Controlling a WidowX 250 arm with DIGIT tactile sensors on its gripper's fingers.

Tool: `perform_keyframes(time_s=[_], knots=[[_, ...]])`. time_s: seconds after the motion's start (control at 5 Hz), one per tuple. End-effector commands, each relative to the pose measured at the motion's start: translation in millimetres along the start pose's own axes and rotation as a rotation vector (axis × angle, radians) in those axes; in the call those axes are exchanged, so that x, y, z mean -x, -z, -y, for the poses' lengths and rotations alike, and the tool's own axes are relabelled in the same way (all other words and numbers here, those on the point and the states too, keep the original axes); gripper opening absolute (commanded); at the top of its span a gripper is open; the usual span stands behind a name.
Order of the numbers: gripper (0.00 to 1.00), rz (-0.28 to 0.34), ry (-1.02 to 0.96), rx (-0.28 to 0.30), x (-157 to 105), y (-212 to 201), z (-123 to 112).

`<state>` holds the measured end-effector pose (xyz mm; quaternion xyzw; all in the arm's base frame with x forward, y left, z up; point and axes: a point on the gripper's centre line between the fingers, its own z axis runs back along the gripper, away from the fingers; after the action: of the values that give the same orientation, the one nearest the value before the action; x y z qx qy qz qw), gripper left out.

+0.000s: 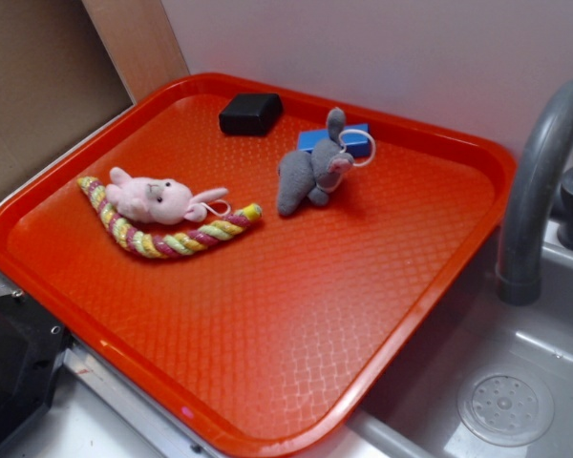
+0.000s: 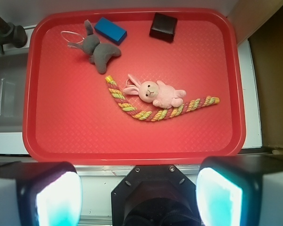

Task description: Grab the gray animal.

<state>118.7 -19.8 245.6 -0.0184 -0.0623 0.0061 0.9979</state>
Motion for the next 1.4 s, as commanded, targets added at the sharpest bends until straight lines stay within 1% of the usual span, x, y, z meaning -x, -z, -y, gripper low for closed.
perform_keyframes(time_s=[0.0,0.2,0.4,0.6,0.8,1.0,1.2], knots=[[1.0,0.0,0.0,0.0,0.0,0.0,0.0],[1.0,0.084,0.201,0.0,-21.2,12.7,18.0],[1.0,0.142,0.357,0.03,-46.0,32.0,24.9],[1.0,0.196,0.556,0.096,-74.7,58.6,36.8],[1.0,0.18,0.622,0.071,-108.8,98.2,44.2],[1.0,0.154,0.699,0.083,-137.6,136.2,56.3],[1.0,0.106,0.732,0.043,-150.7,167.0,66.6]])
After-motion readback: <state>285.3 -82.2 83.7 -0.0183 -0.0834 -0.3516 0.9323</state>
